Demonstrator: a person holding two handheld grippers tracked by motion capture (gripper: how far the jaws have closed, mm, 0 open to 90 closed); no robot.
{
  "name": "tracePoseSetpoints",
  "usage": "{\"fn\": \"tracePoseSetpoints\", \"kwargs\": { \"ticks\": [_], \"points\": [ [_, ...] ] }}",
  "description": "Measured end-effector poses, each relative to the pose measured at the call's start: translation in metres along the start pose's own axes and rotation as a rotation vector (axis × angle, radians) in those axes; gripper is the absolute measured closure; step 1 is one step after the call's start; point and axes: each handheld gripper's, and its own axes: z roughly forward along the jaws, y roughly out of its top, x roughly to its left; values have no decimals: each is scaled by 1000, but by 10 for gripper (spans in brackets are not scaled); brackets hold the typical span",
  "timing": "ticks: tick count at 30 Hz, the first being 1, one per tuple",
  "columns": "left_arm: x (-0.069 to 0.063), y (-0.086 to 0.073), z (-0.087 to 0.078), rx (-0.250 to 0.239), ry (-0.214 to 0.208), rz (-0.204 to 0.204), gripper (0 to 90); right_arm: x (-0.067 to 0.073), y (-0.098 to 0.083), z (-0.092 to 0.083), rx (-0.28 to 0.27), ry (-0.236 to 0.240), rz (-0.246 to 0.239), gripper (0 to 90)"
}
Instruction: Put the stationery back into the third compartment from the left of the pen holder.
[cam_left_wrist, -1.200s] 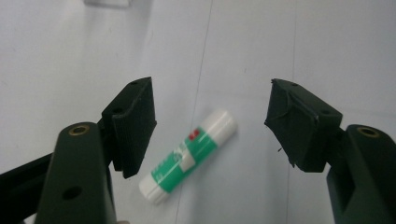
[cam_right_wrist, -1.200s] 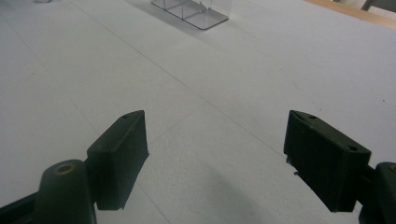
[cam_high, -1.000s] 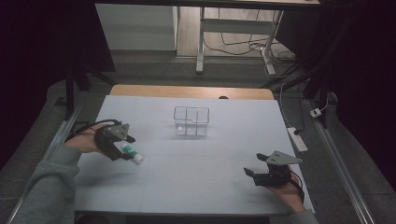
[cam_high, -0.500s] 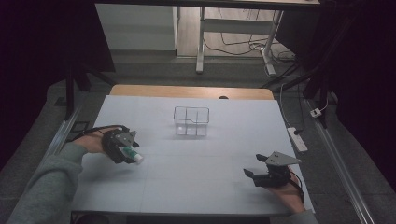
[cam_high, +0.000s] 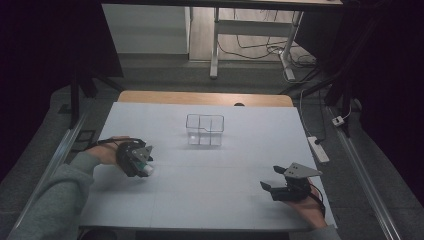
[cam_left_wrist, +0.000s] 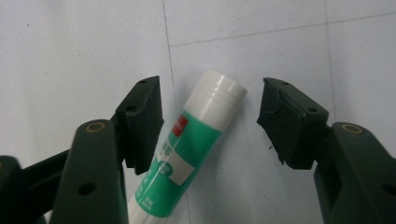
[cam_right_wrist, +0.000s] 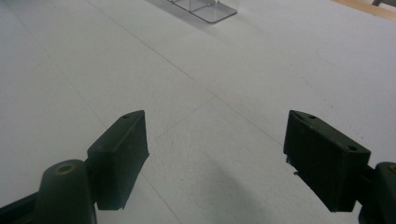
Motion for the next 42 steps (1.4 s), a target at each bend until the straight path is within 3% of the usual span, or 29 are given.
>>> {"fn": "tracePoseSetpoints", "kwargs": {
  "ticks": [3, 6, 11, 14, 17, 21, 27, 30, 33, 39, 42],
  "points": [
    [1, 0, 6, 30, -18, 12, 438, -1, 0, 1, -3, 13, -1, 211],
    [2, 0, 10, 40, -3, 28, 477, 0, 0, 1, -4, 12, 0, 210],
    [3, -2, 11, 19, -23, 60, 536, 1, -1, 2, -4, 19, -2, 210],
    [4, -4, 11, 14, -44, 71, 635, 1, 0, 1, 2, 11, -5, 210],
    [3, -3, 10, 19, -35, 87, 640, 1, -1, 1, -5, 18, -4, 210],
    [3, -3, 10, 18, -32, 77, 642, 2, 0, 1, -6, 17, -2, 210],
    [5, -4, 2, -37, 26, 26, 643, 1, 0, 0, -3, 12, 4, 210],
    [3, -1, -6, -68, 105, -14, 643, 0, 0, -1, -10, 28, 4, 210],
    [2, 3, -17, -122, 155, -63, 643, 0, 0, -1, -17, 26, 8, 210],
    [4, 4, -32, -263, 202, -173, 643, 1, 0, -3, -22, 21, 7, 210],
    [3, 5, -36, -296, 235, -213, 642, 1, 0, -2, -25, 25, 13, 210]
  ]
}}
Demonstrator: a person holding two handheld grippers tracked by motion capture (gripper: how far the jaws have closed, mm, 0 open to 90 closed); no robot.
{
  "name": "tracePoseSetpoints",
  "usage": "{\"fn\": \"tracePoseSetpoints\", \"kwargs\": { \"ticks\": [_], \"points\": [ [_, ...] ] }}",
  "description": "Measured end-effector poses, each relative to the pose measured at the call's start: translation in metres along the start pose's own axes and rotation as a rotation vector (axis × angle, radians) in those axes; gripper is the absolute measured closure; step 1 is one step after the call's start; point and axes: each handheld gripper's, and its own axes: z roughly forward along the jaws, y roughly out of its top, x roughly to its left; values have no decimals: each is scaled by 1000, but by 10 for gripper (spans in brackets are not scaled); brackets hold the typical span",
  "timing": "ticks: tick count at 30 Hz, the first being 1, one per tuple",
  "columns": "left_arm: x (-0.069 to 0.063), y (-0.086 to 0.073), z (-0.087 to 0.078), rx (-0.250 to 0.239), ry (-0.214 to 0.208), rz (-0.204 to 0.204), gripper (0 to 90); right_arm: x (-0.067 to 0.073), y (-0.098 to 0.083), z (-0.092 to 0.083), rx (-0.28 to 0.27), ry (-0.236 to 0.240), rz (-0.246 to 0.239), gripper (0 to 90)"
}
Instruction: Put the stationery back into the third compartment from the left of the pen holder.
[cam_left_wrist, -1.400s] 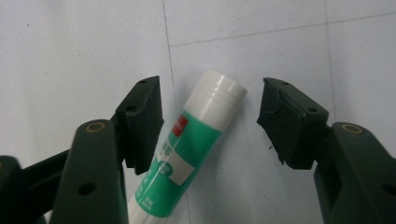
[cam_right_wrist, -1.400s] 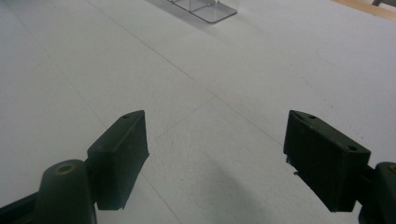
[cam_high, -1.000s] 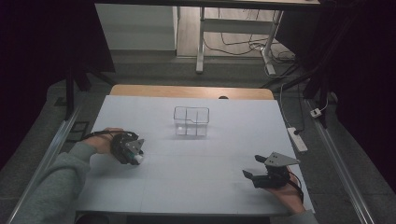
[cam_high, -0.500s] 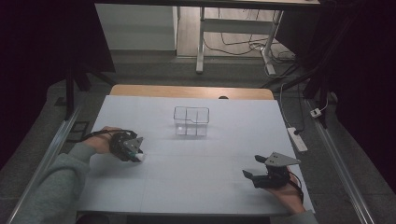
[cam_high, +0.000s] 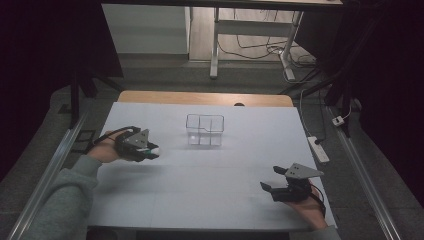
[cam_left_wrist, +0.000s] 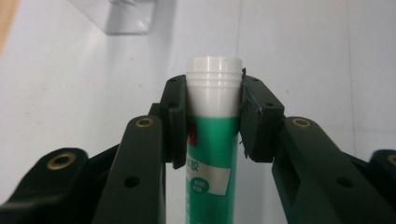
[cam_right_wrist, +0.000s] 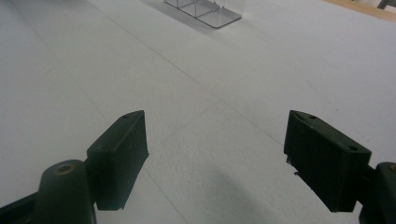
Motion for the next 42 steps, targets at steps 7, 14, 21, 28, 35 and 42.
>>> {"fn": "tracePoseSetpoints", "kwargs": {
  "ticks": [7, 14, 21, 28, 35, 42],
  "points": [
    [-4, 5, -1, -72, 94, -110, 642, 1, 0, 1, 2, -2, -1, 211],
    [-2, 8, -2, -175, 135, -273, 641, 1, 0, 1, 9, -1, -3, 210],
    [-6, 17, -5, -275, 162, -412, 640, 1, 0, -1, -7, -10, -1, 211],
    [-8, 24, -3, -321, 169, -451, 640, 0, -1, -1, -11, -15, -2, 211],
    [-8, 27, -1, -369, 178, -505, 640, 1, -1, -1, -9, -19, 3, 211],
    [-5, 39, 2, -414, 171, -508, 640, 1, -1, 0, -6, -19, 1, 212]
  ]
}}
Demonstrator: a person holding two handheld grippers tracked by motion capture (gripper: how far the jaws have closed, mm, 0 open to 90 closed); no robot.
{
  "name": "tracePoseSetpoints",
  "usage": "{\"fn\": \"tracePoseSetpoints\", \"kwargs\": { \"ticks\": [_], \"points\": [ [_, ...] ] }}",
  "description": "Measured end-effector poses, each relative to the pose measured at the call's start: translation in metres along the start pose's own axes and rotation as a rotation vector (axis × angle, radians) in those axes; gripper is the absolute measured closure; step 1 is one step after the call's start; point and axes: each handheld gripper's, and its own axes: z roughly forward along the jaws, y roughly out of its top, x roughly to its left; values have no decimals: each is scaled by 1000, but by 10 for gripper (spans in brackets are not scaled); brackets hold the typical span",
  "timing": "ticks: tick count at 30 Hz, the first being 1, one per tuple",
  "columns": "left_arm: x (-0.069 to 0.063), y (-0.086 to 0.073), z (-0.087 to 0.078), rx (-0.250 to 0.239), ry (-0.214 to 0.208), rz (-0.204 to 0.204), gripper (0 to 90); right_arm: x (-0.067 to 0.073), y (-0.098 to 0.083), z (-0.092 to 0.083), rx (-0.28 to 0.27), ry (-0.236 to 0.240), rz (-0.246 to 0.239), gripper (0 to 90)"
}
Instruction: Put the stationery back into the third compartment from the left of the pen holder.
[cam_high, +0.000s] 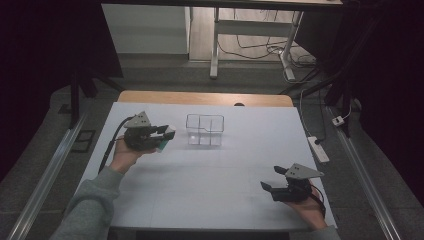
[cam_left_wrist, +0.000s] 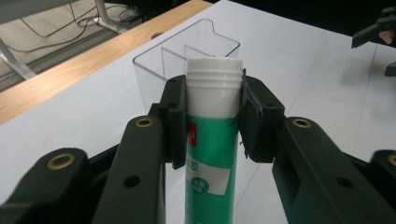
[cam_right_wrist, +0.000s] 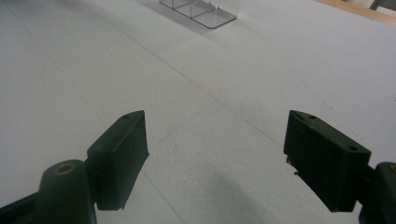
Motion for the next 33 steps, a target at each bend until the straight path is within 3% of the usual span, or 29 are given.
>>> {"fn": "tracePoseSetpoints", "kwargs": {
  "ticks": [16, 33],
  "points": [
    [-4, 24, 15, -59, -23, 10, 640, 0, 0, 0, 14, -6, -6, 212],
    [-12, 49, 31, -56, -40, 41, 640, -1, -1, 0, 7, -2, -4, 212]
  ]
}}
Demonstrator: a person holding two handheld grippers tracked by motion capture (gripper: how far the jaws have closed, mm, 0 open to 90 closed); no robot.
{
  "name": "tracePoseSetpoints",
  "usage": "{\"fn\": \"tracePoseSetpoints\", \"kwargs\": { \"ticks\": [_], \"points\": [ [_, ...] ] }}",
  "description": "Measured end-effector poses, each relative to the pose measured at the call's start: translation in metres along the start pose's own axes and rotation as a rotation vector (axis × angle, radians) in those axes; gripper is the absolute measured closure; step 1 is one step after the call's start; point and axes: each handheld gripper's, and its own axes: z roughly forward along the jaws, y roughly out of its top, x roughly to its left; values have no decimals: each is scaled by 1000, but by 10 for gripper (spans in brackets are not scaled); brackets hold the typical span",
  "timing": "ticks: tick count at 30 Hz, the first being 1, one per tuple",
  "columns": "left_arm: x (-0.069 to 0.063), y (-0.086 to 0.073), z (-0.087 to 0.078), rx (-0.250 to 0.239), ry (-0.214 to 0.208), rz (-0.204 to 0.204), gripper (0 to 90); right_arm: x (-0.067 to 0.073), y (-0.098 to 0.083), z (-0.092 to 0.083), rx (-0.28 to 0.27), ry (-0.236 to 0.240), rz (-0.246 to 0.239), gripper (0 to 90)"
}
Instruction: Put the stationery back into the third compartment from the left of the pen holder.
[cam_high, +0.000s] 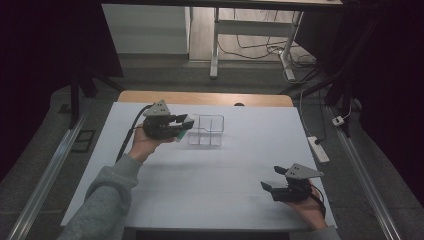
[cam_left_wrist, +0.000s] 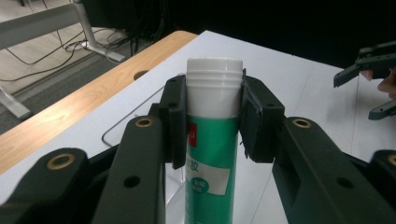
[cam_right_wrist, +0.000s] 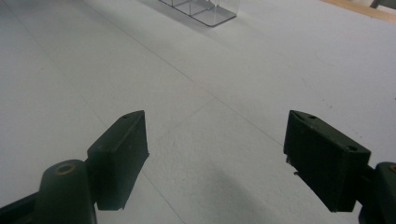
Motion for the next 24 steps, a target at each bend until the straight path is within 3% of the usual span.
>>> {"fn": "tracePoseSetpoints", "kwargs": {
  "ticks": [17, 24],
  "points": [
    [-1, 12, 18, -15, -20, -3, 639, 0, 0, 1, 13, 7, -6, 215],
    [1, 14, 33, -17, -34, -14, 639, 0, 0, 1, 12, 10, -5, 215]
  ]
}}
